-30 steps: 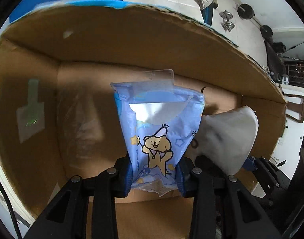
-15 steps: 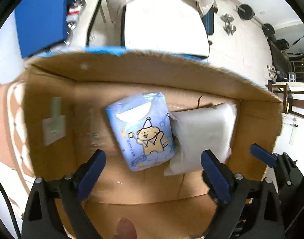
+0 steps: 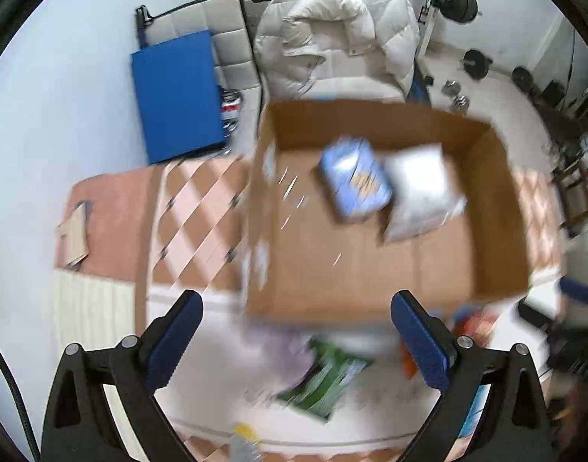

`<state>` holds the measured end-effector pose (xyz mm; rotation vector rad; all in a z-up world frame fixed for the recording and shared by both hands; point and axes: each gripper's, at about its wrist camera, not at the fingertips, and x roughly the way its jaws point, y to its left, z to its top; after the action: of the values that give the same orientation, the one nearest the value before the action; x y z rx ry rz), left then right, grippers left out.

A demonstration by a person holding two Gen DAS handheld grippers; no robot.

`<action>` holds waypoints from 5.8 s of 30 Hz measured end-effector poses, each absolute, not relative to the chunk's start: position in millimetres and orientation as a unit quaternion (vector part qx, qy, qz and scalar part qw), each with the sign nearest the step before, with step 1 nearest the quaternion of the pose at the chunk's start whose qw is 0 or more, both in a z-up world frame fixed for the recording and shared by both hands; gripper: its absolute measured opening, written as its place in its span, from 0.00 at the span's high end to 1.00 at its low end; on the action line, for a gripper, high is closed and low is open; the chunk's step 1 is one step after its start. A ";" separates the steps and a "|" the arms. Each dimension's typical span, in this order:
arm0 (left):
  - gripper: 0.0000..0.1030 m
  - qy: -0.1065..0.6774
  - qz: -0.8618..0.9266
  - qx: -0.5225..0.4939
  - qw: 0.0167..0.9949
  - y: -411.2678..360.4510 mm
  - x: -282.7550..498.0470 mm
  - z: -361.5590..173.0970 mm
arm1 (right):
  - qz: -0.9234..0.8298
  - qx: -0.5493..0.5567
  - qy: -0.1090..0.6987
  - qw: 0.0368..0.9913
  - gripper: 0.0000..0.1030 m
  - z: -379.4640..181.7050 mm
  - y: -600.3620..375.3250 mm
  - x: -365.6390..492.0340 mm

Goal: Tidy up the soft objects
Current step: 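Grasp the green snack bag with the left tool while the right tool grasps the red snack bag, then lower both bags into the box and open both tools, then grasp the silver-yellow sponge with the left tool while the right tool grasps the lilac sock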

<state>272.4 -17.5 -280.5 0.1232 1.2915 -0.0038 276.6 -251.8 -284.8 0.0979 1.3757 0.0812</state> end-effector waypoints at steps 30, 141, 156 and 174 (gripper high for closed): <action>0.61 0.774 -0.010 -0.002 0.633 -28.8 161.5 -459.3 | -0.021 0.090 0.761 0.643 0.54 -457.6 -289.4 152.9; 0.08 0.715 0.160 -0.033 0.680 100.6 56.2 -465.7 | 0.333 -0.540 0.537 0.555 0.06 -446.2 55.8 149.6; 0.08 0.724 0.117 -0.022 0.680 91.1 76.8 -461.1 | 0.268 -0.453 0.649 0.550 0.62 -474.8 50.7 180.7; 0.17 0.752 0.054 0.013 0.657 58.2 113.2 -492.9 | 0.071 0.035 0.805 0.588 0.62 -460.0 -156.7 120.1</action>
<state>113.2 58.2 -492.9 0.0297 1.7036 0.1233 120.1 -156.7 -460.0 0.0808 1.8761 0.1653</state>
